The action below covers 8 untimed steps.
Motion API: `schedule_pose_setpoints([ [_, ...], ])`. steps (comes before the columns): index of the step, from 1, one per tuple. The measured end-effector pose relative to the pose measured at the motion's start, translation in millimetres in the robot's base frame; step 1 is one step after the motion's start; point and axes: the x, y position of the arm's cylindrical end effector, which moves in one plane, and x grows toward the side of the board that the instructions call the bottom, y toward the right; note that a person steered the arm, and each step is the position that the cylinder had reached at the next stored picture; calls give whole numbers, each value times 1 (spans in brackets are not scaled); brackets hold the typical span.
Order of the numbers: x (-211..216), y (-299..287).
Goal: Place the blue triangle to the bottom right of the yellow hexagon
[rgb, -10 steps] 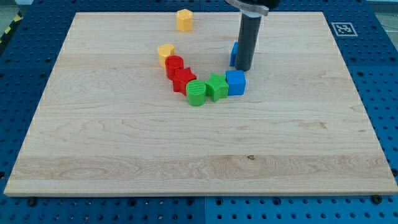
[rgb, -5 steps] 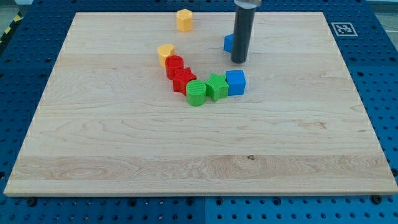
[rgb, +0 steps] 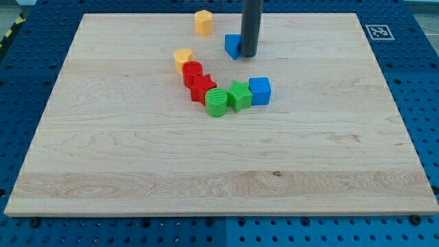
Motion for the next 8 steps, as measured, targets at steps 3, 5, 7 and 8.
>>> schedule_pose_setpoints([
  [3, 10, -44],
  [5, -12, -54],
  [7, -4, -47],
  [8, -10, -15],
])
